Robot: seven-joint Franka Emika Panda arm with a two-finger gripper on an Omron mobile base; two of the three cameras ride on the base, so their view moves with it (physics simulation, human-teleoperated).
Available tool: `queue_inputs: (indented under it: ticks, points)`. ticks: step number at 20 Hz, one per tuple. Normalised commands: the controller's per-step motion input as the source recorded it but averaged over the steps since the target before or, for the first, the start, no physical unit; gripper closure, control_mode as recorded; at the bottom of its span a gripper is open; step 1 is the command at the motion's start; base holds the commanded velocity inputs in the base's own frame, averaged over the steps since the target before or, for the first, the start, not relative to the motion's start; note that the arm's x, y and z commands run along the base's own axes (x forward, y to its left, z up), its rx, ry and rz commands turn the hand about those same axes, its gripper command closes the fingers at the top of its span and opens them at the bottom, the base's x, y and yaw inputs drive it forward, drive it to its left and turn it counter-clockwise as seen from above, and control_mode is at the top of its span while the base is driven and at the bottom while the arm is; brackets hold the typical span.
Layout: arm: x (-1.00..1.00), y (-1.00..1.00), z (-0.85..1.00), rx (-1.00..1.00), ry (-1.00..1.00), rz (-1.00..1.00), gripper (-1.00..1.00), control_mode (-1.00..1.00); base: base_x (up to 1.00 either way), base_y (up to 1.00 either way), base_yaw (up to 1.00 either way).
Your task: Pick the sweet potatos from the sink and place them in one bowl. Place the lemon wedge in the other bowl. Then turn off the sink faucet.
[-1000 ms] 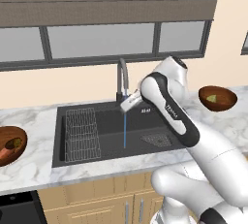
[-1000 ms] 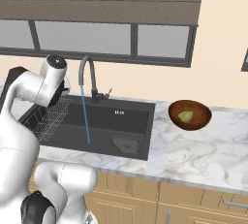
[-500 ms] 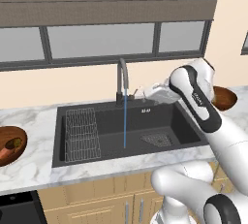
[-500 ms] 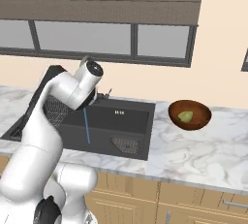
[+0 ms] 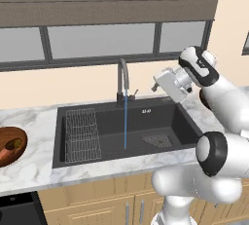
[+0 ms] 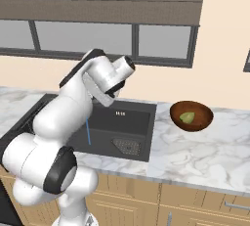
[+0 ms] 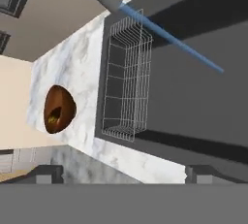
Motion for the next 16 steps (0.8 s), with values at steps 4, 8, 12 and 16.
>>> queue_inputs:
  ticks: [4, 8, 12, 16]
  points:
    - [0.58, -0.12, -0.41, 0.36, 0.18, -0.27, -1.00, -1.00, 0.00, 0.00, 0.00]
    - [0.61, -0.01, -0.47, 0.27, 0.20, -0.29, -1.00, -1.00, 0.00, 0.00, 0.00]
    - [0.34, -0.02, -0.28, 0.28, 0.22, -0.24, -1.00, -1.00, 0.00, 0.00, 0.00]
    - [0.22, 0.00, -0.49, 0.22, 0.24, -0.20, -1.00, -1.00, 0.00, 0.00, 0.00]
